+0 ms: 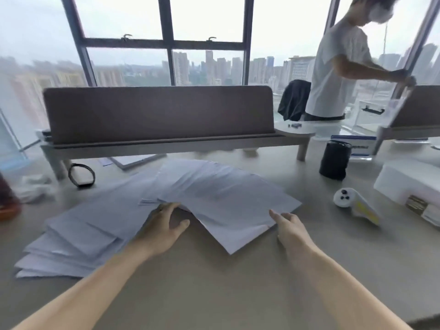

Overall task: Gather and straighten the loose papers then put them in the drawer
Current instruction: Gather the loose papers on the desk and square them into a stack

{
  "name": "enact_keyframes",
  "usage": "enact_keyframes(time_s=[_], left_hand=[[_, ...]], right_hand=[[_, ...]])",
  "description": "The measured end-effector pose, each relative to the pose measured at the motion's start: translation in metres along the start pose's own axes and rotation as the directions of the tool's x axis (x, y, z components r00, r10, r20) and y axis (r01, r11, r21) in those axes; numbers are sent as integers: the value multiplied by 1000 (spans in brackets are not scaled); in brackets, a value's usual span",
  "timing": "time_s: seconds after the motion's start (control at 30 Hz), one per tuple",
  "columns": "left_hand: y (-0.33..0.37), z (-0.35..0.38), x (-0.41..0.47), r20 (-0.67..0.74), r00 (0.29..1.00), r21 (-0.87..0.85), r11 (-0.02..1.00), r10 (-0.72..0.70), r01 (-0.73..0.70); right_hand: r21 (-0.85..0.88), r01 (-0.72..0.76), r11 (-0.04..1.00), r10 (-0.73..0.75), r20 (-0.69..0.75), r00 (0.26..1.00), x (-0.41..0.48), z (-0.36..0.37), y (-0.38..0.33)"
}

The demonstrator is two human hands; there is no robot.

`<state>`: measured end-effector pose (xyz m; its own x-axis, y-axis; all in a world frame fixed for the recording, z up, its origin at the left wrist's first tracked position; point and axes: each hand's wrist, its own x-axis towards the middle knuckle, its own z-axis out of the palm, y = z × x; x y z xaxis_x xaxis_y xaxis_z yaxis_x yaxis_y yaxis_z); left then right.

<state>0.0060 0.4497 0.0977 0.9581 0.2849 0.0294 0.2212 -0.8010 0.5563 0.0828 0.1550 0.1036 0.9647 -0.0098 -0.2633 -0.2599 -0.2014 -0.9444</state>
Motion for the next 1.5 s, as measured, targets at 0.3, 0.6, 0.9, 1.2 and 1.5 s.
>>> enact_keyframes(time_s=[0.3, 0.6, 0.9, 1.2, 1.5], left_hand=[[-48, -38, 121, -84, 893, -189, 887, -441, 421], [-39, -54, 178, 164, 857, -381, 770, -489, 512], [-8, -15, 155, 409, 902, -471, 815, -138, 338], [-4, -20, 95, 358, 916, -546, 755, -183, 364], [-88, -100, 49, 237, 932, -658, 660, -275, 362]], right_hand=[[-127, 18, 992, -25, -57, 998, 74, 47, -18], [-387, 193, 901, -224, -35, 974, 121, 87, -23], [-347, 285, 893, -285, 54, 957, 120, 92, -25], [-10, 154, 988, -146, 256, 955, 91, 92, -13], [209, -41, 977, -38, 361, 932, 27, 169, -34]])
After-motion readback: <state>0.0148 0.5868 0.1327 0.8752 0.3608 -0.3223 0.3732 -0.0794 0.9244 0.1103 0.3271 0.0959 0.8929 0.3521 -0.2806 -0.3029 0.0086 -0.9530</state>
